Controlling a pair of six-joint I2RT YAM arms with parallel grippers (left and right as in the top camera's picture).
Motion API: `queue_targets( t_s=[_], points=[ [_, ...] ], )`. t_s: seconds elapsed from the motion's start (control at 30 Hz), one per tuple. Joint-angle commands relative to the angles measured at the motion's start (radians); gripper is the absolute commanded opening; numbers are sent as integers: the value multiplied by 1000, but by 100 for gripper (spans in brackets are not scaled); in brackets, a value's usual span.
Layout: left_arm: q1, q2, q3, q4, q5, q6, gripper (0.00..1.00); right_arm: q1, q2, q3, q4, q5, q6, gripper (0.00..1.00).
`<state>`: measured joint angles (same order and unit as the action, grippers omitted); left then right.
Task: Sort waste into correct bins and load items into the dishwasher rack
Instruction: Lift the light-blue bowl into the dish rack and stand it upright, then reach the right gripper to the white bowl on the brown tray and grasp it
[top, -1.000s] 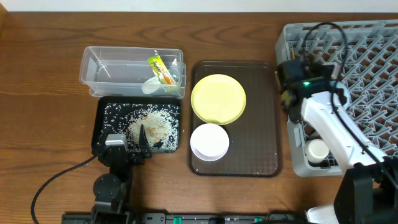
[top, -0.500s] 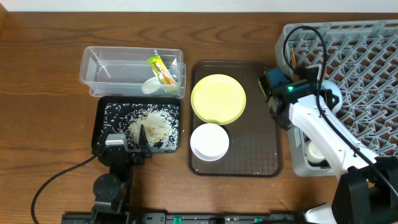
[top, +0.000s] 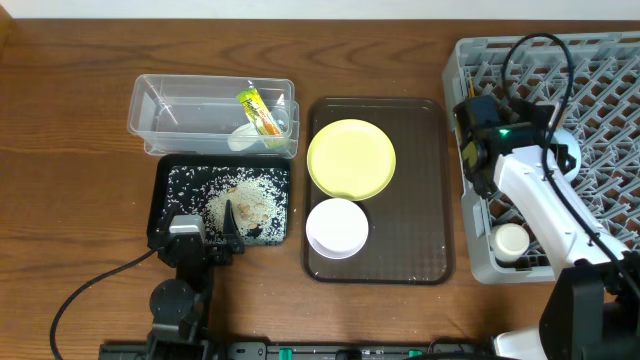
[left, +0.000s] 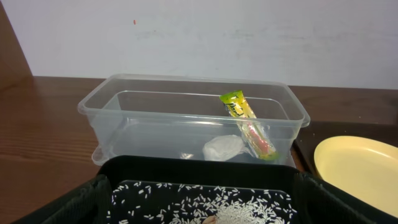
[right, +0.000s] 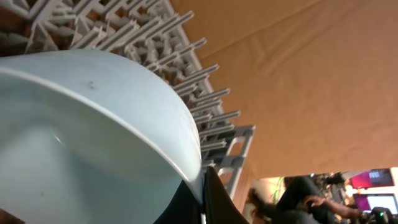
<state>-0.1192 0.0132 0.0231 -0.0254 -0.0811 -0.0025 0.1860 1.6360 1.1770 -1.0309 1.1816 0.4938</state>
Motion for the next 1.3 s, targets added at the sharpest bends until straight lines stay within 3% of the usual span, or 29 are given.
queue_targets(
  t_s=[0.0, 0.63, 0.7, 0.8, 1.0, 1.27],
  points=[
    [5, -2, -19, -38, -12, 6, 94, -1, 1, -2, 2, -32, 26, 1],
    [5, -2, -19, -38, -12, 6, 94, 128, 1, -31, -75, -47, 26, 1],
    [5, -2, -19, -38, -12, 6, 94, 140, 0, -31, -109, -54, 52, 5],
    [5, -2, -19, -38, -12, 6, 94, 160, 0, -31, -145, -91, 110, 21],
    [5, -2, -19, -38, -12, 6, 94, 211, -4, -31, -155, -171, 120, 32],
    [5, -2, -19, -38, -12, 6, 94, 317, -39, -29, -158, -264, 142, 36]
  ],
)
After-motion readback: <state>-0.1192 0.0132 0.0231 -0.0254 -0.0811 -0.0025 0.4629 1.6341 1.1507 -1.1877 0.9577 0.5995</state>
